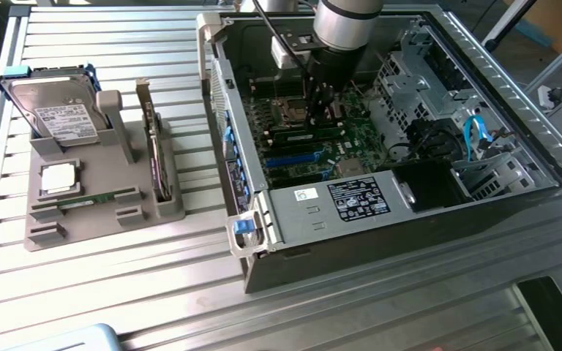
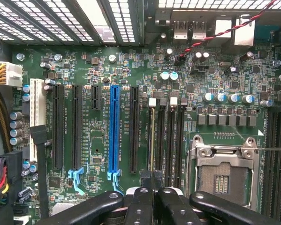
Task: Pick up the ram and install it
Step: 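Press down the ram until it locks into place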
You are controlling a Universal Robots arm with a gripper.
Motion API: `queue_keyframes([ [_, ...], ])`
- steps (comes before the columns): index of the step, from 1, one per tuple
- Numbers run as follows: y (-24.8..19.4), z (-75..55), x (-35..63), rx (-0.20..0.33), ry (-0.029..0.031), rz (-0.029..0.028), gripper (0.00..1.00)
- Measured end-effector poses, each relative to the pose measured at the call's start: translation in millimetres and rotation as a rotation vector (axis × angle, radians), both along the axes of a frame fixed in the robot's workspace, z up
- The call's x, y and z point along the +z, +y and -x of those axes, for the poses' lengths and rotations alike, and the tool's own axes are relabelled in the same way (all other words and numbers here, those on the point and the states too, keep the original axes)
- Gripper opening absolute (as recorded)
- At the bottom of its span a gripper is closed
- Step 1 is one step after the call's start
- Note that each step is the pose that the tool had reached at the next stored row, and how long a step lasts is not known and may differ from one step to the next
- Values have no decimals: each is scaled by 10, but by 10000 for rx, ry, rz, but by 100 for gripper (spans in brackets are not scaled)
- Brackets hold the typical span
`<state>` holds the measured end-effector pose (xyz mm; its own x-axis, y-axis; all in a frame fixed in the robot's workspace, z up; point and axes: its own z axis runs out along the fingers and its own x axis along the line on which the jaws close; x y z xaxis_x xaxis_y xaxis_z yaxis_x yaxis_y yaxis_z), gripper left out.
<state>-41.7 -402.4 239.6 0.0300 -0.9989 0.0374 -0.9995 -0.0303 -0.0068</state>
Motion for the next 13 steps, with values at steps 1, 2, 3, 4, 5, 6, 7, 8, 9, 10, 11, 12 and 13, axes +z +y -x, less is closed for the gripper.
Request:
queue_keyframes([
  [1,0,0,0,0,0,0,11],
  [2,0,0,-1,0,0,0,11],
  [3,0,0,-3,0,-1,-2,11],
  [4,-1,0,-9,-1,-2,-4,11],
  [5,-1,0,-10,-1,-1,-2,11],
  [6,-1,0,-10,-1,-1,-2,11],
  [7,-1,0,-10,-1,-1,-1,11],
  [8,-1,0,-10,-1,-1,-1,11],
  [9,-1,0,-10,0,0,-1,11],
  [10,-1,0,-12,0,0,-1,11],
  [11,-1,0,-15,0,-1,-3,11],
  [12,-1,0,-19,0,-1,-3,11],
  [13,-1,0,-21,0,-1,-2,11],
])
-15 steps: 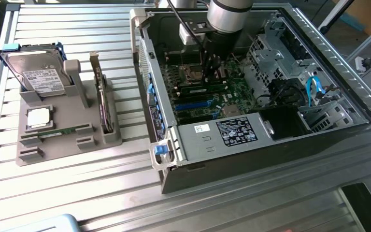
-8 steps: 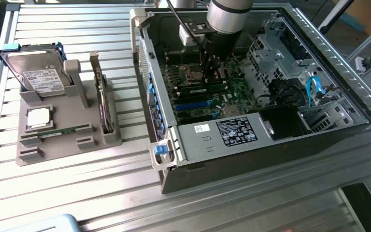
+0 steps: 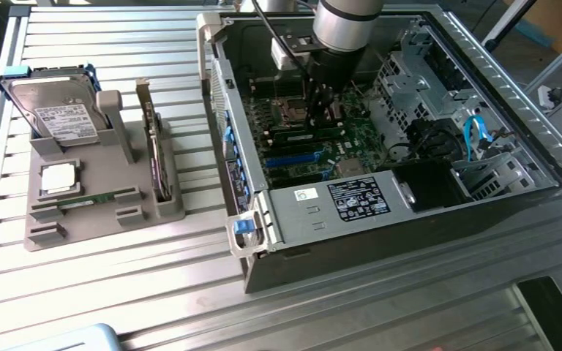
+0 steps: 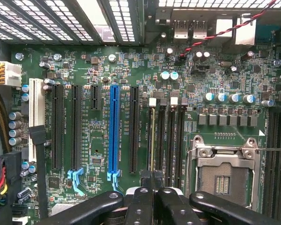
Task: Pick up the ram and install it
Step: 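Press down the ram until it locks into place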
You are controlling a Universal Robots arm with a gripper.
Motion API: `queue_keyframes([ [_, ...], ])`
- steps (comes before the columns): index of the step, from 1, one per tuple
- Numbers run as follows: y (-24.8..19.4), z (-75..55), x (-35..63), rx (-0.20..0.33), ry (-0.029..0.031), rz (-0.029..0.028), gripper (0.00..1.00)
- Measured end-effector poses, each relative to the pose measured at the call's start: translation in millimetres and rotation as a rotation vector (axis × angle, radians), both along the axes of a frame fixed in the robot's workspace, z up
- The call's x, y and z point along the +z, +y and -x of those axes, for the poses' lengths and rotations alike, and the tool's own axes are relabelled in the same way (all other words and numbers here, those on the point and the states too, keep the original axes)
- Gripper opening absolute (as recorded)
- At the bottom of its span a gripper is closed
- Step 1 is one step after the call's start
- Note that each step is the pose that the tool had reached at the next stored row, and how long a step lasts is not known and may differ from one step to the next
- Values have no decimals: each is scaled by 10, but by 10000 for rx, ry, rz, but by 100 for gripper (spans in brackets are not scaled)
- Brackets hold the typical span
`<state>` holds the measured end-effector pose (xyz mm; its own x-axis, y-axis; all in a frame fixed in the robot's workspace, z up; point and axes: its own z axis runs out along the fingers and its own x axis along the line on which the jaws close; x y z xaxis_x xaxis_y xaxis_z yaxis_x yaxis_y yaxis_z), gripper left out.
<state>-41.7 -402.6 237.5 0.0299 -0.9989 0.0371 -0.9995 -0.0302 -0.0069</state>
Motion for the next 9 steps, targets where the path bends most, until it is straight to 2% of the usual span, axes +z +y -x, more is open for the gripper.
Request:
queue_keyframes([
  [9,-1,0,-23,0,-1,-2,11],
])
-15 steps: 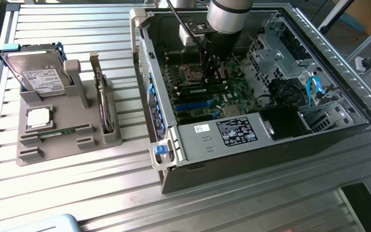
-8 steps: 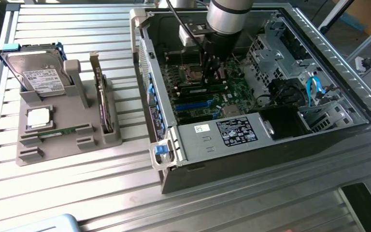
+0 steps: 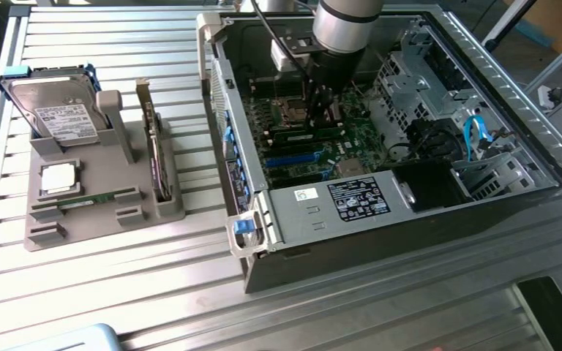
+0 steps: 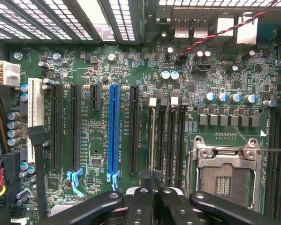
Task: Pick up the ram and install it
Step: 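Press down the ram until it locks into place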
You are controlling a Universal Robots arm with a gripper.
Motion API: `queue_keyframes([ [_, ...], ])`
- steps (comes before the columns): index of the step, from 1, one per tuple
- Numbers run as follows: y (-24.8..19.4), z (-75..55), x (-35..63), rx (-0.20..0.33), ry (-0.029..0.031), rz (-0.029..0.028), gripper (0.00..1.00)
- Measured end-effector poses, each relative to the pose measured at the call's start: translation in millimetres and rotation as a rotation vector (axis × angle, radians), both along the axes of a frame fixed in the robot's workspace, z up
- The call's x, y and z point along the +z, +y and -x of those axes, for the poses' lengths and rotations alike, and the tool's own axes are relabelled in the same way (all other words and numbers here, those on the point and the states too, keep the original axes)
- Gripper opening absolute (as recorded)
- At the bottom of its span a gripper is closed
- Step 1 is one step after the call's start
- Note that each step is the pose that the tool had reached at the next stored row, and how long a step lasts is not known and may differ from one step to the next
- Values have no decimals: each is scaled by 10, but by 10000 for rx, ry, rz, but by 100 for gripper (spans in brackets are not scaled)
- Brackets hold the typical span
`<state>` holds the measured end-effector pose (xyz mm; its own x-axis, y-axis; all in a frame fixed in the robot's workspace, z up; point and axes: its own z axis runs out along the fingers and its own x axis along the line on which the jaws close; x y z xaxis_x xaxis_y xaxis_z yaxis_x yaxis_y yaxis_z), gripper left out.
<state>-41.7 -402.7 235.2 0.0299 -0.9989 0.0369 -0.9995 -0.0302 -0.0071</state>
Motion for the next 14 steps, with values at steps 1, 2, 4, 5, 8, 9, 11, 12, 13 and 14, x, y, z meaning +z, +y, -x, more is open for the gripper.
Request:
queue_keyframes([
  [1,0,0,-2,0,1,1,11],
  [2,0,0,-5,0,1,2,11],
  [4,-1,0,-10,1,2,5,11],
  [5,-1,0,-13,0,3,6,11],
  [8,-1,0,-23,0,2,5,11],
  [9,0,0,-24,0,1,3,11],
  [11,0,0,-24,0,2,3,11],
  [12,0,0,-25,0,1,3,11],
  [13,0,0,-27,0,1,3,11],
  [14,-1,0,-28,0,2,3,11],
])
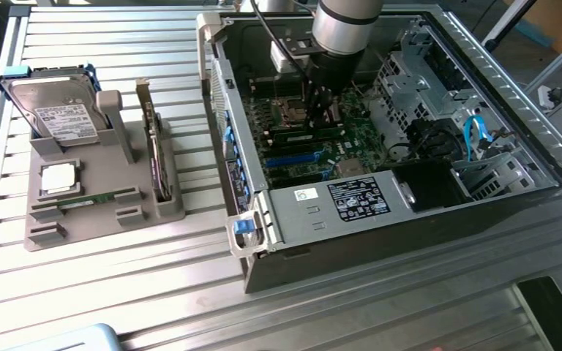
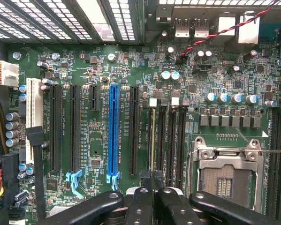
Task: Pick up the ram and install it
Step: 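Press down the ram until it locks into place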
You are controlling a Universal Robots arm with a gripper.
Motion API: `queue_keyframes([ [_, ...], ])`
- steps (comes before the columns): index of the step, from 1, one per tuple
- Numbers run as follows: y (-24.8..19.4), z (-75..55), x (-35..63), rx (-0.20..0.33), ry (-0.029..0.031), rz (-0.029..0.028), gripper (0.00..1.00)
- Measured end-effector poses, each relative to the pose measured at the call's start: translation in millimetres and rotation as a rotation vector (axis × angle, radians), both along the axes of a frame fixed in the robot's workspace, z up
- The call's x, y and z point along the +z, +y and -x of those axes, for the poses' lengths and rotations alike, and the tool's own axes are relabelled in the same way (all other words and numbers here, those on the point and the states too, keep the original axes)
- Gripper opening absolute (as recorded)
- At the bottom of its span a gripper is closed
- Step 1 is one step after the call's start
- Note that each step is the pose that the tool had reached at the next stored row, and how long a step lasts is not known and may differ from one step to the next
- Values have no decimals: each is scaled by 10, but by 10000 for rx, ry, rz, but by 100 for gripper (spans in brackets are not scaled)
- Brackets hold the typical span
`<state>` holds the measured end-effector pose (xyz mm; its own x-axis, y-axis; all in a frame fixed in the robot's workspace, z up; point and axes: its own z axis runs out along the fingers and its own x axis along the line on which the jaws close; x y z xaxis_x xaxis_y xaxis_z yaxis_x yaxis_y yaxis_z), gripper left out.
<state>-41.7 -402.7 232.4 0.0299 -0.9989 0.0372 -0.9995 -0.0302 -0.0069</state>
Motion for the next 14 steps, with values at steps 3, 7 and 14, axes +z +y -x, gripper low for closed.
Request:
queue_keyframes([
  [3,-1,0,-4,0,1,1,11],
  [7,-1,0,-10,0,0,1,11],
  [14,1,-1,-1,0,-6,-12,11],
])
